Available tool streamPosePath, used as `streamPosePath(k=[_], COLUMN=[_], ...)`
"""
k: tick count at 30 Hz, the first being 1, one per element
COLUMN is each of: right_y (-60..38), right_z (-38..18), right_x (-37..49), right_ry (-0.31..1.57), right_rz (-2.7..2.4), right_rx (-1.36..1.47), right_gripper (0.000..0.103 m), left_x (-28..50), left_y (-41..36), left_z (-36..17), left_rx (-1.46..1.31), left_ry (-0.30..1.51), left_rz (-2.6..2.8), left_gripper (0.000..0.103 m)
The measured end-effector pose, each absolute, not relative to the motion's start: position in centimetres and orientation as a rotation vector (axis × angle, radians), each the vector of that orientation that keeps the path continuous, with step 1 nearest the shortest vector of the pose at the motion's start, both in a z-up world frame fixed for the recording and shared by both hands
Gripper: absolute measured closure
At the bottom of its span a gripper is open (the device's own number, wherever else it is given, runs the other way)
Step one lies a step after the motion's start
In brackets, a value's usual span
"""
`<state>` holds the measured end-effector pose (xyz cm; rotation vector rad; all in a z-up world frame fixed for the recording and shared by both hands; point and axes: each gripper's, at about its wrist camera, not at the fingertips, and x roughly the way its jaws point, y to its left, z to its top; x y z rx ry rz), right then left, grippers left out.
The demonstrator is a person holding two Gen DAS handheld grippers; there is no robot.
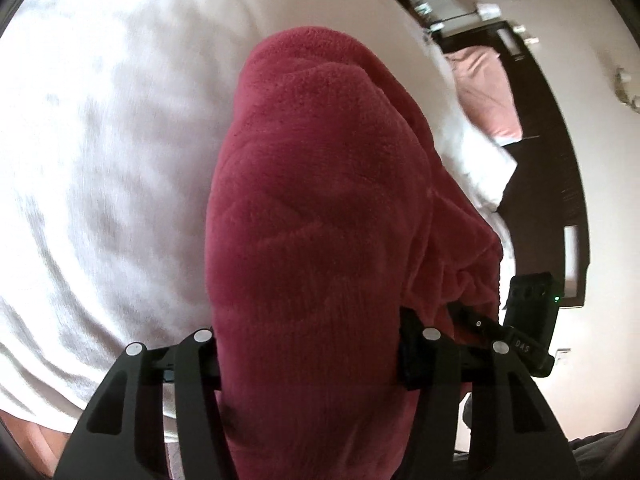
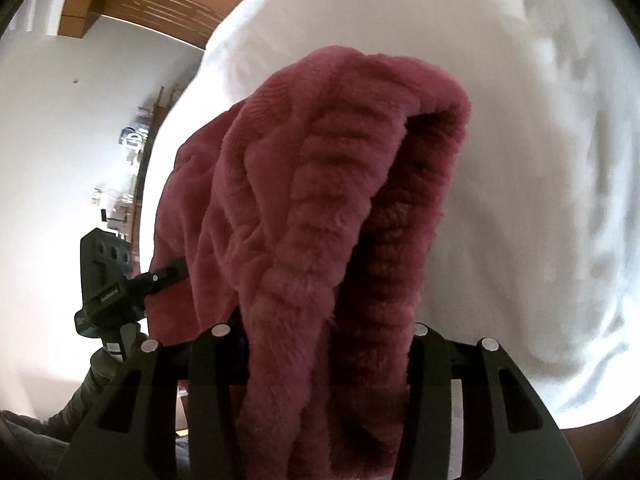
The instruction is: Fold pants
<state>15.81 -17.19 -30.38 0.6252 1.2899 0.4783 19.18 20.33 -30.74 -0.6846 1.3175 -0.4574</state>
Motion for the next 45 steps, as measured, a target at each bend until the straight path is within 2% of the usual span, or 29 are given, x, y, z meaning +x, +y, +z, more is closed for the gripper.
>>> streamPosePath(k=[8,17,24,32,34,36,42,45], right_y=[-17.3,-15.3,-13.5,-11.0,-10.6,-11.0,-10.2,-9.5], right_z=[-26.7,-24.9,-26.0,-30.5,-31.9,-33.1,-33.7,-33.3], right_x=[19.2,29.1,36.3,41.3,41.5,41.7,42.2,42.7], right_ry=[1.176,1.100,1.086,1.136,1.159,1.177,1.202,1.202], right_rz=[0.512,0.518,0.496,0.433,0.404,0.376,0.353,0.351], right_rx=[0.598,0.493,0.436,0.377,0.358,0.374,0.413,0.419], right_gripper=[0.058,0.058,0.058,0.057,0.056,0.051,0.045,0.042], left_x=[23.8,32.8,39.1,43.4,44.0,44.1,44.6,45.0], left_y=[21.1,23.1,23.8,23.8,23.1,22.8,22.3,22.4], left_z=[-26.6,-26.3,-27.2,-30.1,-31.1,-31.5,-31.9,-31.8], left_rx=[-0.669,-0.687,-0.665,-0.574,-0.551,-0.545,-0.502,-0.465], left_ry=[1.197,1.130,1.105,1.137,1.156,1.157,1.164,1.166], left_rz=[-0.463,-0.410,-0.389,-0.343,-0.328,-0.323,-0.305,-0.301], left_gripper=[0.048,0.047,0.047,0.047,0.046,0.042,0.028,0.026])
